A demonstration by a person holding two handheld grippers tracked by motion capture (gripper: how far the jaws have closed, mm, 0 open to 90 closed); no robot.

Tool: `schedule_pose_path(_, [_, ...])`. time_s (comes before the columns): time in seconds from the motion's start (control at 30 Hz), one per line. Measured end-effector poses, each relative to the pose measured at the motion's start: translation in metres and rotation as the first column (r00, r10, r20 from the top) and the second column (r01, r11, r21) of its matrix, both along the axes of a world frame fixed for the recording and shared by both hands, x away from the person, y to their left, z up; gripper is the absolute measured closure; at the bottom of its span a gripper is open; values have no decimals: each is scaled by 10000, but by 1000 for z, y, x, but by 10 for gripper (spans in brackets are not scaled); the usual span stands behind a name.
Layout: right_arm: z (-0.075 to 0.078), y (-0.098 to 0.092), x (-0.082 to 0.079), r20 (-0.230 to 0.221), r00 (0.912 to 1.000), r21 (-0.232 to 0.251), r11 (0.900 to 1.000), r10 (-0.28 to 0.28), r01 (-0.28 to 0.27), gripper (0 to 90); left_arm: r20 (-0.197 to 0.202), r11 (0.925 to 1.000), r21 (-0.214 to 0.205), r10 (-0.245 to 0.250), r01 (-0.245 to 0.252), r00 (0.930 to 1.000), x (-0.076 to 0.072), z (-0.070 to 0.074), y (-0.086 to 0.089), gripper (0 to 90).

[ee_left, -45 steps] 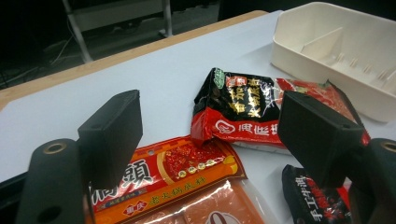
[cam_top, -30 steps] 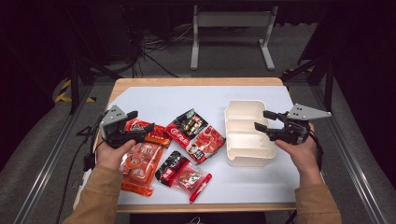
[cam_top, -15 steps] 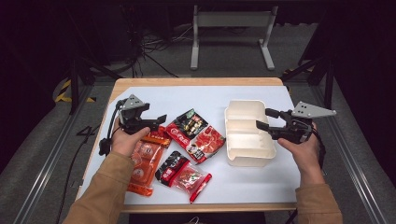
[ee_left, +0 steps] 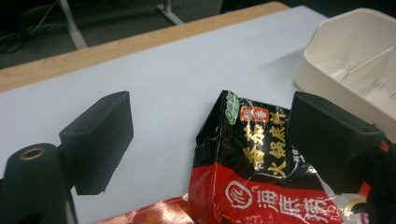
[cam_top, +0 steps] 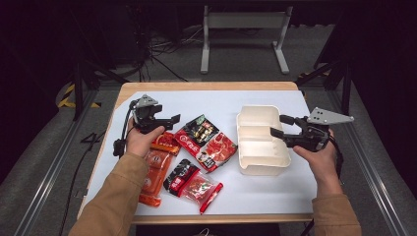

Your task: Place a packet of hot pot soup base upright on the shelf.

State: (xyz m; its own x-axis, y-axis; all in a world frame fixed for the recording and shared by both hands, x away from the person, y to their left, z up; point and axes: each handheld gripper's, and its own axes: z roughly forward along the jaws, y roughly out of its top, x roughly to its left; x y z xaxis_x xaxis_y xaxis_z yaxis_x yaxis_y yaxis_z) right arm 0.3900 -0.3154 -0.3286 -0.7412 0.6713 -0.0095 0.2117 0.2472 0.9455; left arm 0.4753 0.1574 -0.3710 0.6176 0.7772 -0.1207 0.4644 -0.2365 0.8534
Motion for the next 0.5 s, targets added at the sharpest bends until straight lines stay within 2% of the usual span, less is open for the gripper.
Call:
schedule_pose_path(0.1, [-2,-1,0,-94,9999,-23,10000,37,-38,388,-365,9993,317,210,-199,9991,4,-8,-5,111])
schedule_pose_path(0.2, [-4,0,1,-222,9997,-93,9999,45,-47,389,-687,9988,496,75,-41,9976,7,-15,-12,131])
schedule_pose_path(0.27, [-4,1,1,-251,9997,-138,9999,53,-56,394,-757,9980,621,-50,98,9971,8,-17,-14,142])
schedule_pose_path(0.3, [-5,1,1,-294,9996,-178,9998,55,-60,394,-1134,9983,536,-164,226,9934,9,-23,-18,153])
schedule_pose_path(0.33, [-5,1,1,-294,9996,-178,9998,55,-60,394,-1134,9983,536,-164,226,9934,9,-23,-18,153])
schedule_pose_path(0.43, [-6,1,1,-364,9993,-259,9997,-14,5,386,-1722,9961,769,-291,429,9846,12,-32,-22,161])
schedule_pose_path(0.5, [-6,2,1,-378,9993,-271,9996,-19,9,377,-1929,9973,629,-264,392,9809,11,-40,-22,190])
